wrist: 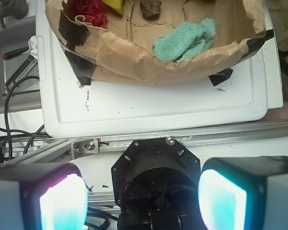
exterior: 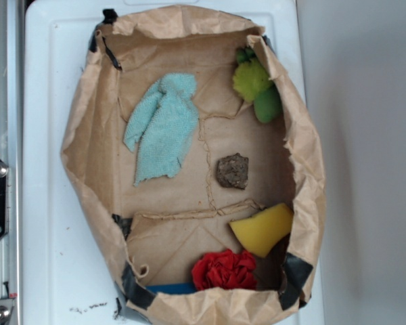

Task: Grab the blue cloth.

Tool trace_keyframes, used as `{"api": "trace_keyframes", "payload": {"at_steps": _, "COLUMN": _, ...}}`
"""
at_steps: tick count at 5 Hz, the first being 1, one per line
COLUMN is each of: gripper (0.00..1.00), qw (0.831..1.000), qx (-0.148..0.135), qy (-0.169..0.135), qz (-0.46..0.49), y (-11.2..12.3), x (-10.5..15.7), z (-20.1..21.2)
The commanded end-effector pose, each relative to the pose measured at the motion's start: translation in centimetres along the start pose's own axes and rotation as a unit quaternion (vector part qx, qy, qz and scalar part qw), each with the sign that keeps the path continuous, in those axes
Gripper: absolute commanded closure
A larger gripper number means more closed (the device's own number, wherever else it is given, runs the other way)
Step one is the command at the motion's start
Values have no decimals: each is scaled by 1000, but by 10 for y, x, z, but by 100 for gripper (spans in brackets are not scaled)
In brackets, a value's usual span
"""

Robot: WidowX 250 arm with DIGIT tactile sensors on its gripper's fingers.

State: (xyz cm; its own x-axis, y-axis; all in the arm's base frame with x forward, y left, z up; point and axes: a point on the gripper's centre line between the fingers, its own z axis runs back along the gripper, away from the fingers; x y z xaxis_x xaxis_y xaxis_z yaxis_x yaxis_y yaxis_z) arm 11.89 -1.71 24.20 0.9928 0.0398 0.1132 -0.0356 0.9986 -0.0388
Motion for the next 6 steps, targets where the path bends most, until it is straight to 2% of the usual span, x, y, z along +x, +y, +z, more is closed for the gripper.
{"api": "trace_keyframes", "payload": {"at_steps": 1, "gripper": 0, "qw": 1000, "qx": 0, "qy": 0, "qz": 0, "y": 0, "x": 0, "z": 0}}
{"api": "trace_keyframes", "payload": {"at_steps": 2, "gripper": 0, "qw": 1000, "qx": 3, "qy": -13, "qz": 18, "y": -5, "x": 26, "z": -16}}
{"api": "trace_keyframes", "payload": {"at_steps": 4, "gripper": 0, "qw": 999, "qx": 10, "qy": -25, "qz": 18, "y": -5, "x": 57, "z": -37}}
{"api": "trace_keyframes", "payload": {"at_steps": 6, "gripper": 0, "qw": 1000, "qx": 9, "qy": -10, "qz": 12, "y": 16, "x": 103, "z": -73}}
